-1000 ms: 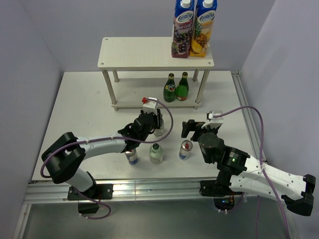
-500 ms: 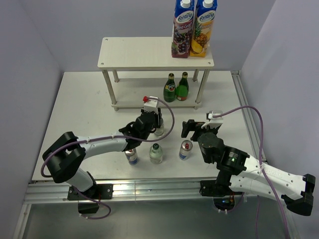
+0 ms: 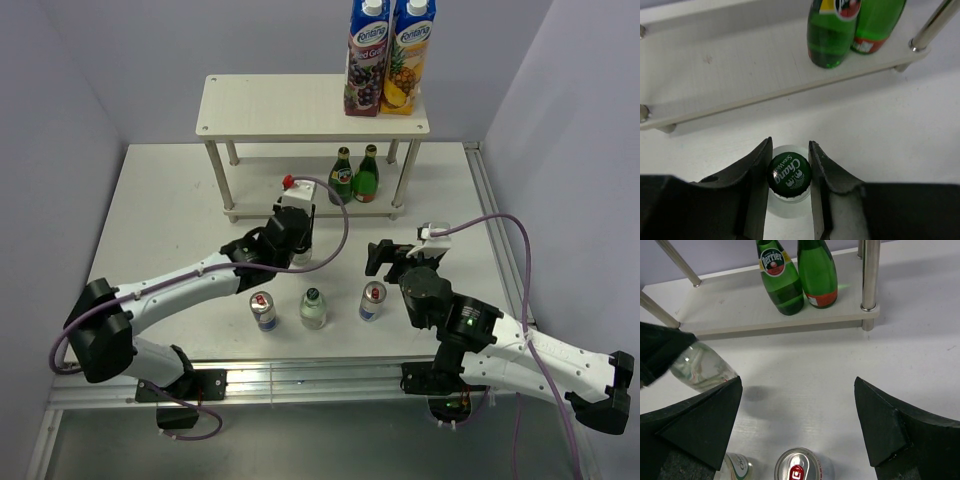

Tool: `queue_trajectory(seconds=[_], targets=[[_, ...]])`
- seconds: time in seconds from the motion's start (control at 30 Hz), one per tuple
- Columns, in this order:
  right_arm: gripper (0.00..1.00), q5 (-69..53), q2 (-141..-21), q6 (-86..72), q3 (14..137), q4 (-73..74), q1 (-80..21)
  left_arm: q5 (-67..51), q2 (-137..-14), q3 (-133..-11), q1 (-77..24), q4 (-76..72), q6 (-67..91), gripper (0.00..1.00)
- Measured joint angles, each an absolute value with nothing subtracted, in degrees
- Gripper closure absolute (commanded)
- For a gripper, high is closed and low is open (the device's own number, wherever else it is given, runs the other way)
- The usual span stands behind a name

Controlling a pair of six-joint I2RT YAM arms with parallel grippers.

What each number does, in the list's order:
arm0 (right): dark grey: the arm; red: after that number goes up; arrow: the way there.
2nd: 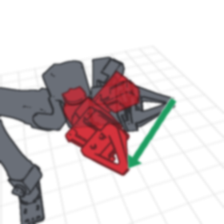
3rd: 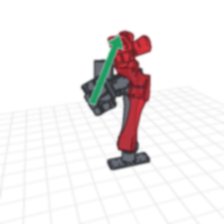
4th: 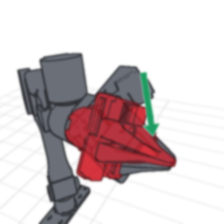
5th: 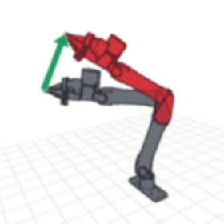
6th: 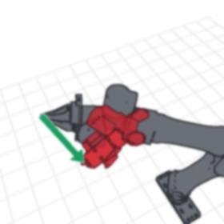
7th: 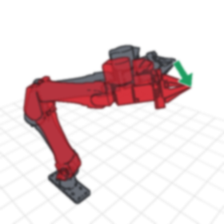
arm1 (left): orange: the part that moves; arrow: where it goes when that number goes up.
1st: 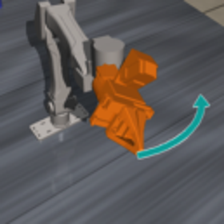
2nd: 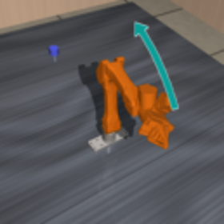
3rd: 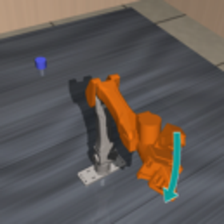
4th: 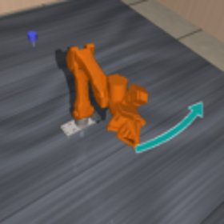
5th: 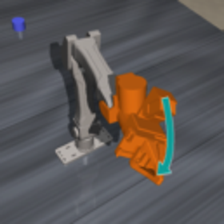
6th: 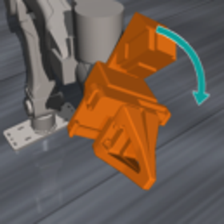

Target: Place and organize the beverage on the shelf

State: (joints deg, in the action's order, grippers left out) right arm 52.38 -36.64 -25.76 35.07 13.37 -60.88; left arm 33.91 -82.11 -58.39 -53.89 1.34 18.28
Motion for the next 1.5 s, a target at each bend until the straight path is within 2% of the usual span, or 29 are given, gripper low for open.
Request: queue_trajectory(seconds=[0.23,0.53,0.73,0.83,1.07,1.37,1.5], targets=[[0.0,52.49,-36.49,-25.76,34.76,13.37,-60.88,36.07,-80.71,-71.18,-53.47,9.5,14.94,1.0],[0.0,52.53,-36.16,-25.76,34.33,13.37,-60.88,35.81,-81.87,-99.44,-50.0,20.56,6.9,1.0],[0.01,52.73,-35.7,-25.76,34.3,13.34,-60.88,33.54,-85.36,-116.51,-43.51,22.76,3.31,1.0],[0.0,52.9,-35.59,-25.76,34.28,13.34,-60.88,32.62,-86.48,-119.52,-39.88,22.63,1.85,1.0],[0.01,53.17,-35.2,-25.76,34.15,13.37,-60.88,30.09,-89.76,-117.89,-34.06,17.82,-1.02,1.0],[0.01,53.58,-34.94,-26.06,34.15,13.43,-60.88,26.76,-102.37,-127.35,-30.46,15.53,-2.42,1.0],[0.01,53.6,-34.72,-26.15,34.15,13.74,-60.88,26.39,-104.12,-128.84,-29.76,14.11,-2.61,1.0]])
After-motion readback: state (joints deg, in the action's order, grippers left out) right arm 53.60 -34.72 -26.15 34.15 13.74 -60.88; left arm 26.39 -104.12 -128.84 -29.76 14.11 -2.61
